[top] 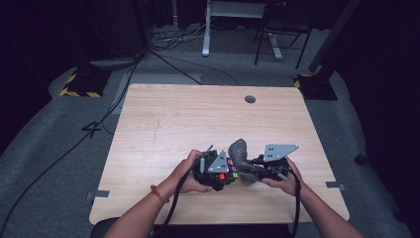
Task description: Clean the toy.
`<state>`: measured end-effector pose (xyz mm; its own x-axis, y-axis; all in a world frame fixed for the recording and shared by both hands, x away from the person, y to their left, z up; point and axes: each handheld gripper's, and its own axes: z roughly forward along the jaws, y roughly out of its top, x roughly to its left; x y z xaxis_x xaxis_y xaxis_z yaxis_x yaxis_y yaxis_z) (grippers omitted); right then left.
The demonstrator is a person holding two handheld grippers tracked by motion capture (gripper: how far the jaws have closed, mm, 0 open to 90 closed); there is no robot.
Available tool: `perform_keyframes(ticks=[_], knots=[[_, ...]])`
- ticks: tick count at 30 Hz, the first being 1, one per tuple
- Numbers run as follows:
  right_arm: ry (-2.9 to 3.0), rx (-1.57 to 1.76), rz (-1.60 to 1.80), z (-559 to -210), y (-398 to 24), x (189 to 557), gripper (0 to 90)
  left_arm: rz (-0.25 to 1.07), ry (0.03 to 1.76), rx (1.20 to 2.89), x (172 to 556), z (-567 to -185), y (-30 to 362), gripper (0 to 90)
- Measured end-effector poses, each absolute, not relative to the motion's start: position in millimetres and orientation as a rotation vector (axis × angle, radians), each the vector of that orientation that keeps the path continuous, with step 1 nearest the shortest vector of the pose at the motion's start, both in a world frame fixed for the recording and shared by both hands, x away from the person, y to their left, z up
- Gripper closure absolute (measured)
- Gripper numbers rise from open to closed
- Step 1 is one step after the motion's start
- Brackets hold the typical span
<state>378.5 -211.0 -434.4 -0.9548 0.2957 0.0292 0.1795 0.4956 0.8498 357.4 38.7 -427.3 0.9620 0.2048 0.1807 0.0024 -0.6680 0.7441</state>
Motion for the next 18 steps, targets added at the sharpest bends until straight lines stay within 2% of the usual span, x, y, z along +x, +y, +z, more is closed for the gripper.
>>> perform_keyframes(ticks=[4, 10, 18], knots=[[2.671, 0.396, 1.485, -443, -211, 383, 77.5, 0.342, 0.142, 2.228, 357, -420, 46, 33.7], [2.646, 0.303, 1.533, -434, -210, 375, 77.4, 0.312, 0.131, 2.208, 359, -421, 50, 33.5], [2.58, 0.251, 1.689, -424, -215, 369, 77.7, 0.314, 0.121, 2.25, 359, -427, 47, 33.1]])
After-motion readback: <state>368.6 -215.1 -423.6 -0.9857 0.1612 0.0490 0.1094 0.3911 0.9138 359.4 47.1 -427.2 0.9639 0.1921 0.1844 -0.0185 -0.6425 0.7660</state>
